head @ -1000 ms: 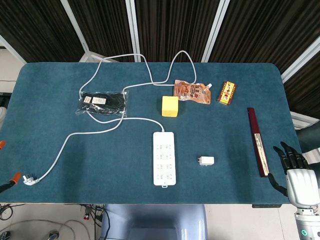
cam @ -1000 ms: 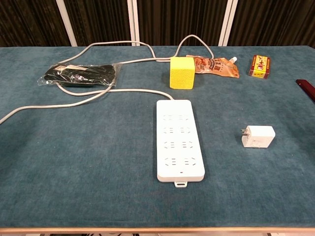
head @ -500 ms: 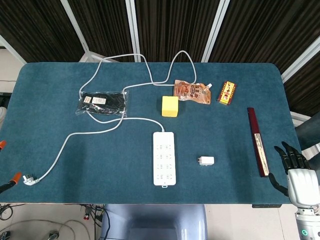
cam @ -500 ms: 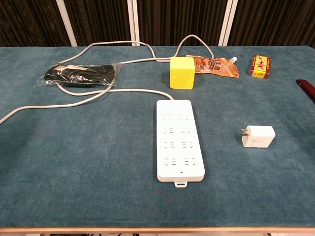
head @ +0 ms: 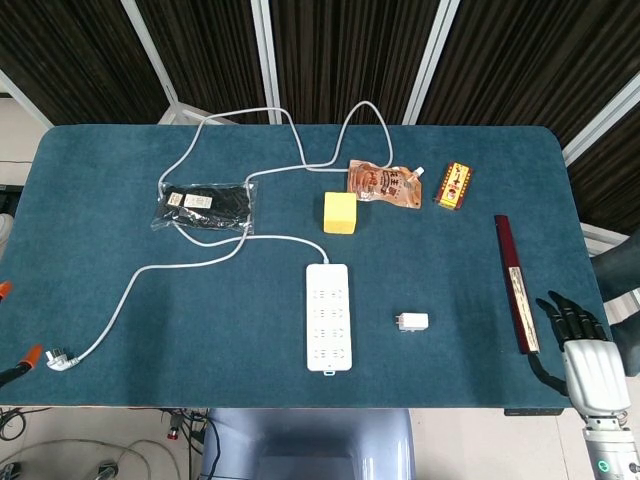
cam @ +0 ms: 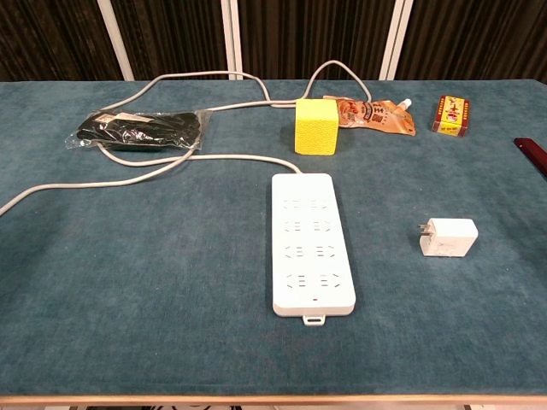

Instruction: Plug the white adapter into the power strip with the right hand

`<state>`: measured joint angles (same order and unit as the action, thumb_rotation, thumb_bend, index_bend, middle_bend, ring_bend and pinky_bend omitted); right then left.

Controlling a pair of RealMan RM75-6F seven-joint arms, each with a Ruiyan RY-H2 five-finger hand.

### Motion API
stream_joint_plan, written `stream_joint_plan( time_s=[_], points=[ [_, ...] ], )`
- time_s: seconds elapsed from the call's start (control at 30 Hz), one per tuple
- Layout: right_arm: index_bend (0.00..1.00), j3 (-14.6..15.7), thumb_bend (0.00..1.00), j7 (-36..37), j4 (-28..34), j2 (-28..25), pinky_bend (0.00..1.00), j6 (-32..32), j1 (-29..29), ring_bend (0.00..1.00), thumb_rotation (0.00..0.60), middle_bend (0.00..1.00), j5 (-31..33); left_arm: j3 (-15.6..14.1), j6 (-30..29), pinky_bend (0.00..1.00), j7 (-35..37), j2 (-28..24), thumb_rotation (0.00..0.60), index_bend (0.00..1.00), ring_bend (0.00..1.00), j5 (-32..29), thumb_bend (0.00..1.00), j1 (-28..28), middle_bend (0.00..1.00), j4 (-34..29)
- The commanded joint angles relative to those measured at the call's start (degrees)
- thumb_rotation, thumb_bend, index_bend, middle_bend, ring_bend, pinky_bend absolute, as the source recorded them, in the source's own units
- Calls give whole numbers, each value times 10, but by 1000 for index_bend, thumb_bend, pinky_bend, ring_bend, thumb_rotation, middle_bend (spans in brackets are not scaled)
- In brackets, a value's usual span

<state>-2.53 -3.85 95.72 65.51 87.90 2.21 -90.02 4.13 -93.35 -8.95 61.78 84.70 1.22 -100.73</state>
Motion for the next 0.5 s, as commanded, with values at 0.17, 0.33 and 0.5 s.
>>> stream_joint_plan(
  time_s=[0.17, 0.33, 0.5],
  points=[
    [144, 13, 367, -20, 49, -29, 165, -54, 13, 144, 600, 127, 27, 3, 2, 0, 0, -1, 600, 117, 0, -8, 170, 0, 40, 0],
    [143, 15, 367, -56, 93, -57, 165, -123, 36, 145, 600, 127, 74, 4, 4, 0, 0, 0, 600, 118, 0, -10, 170, -2, 40, 0],
    [143, 8, 367, -108, 138, -73, 165, -184, 65, 145, 600, 127, 140, 4, 4, 0, -1, 0, 600, 117, 0, -10, 170, -1, 40, 0]
  ],
)
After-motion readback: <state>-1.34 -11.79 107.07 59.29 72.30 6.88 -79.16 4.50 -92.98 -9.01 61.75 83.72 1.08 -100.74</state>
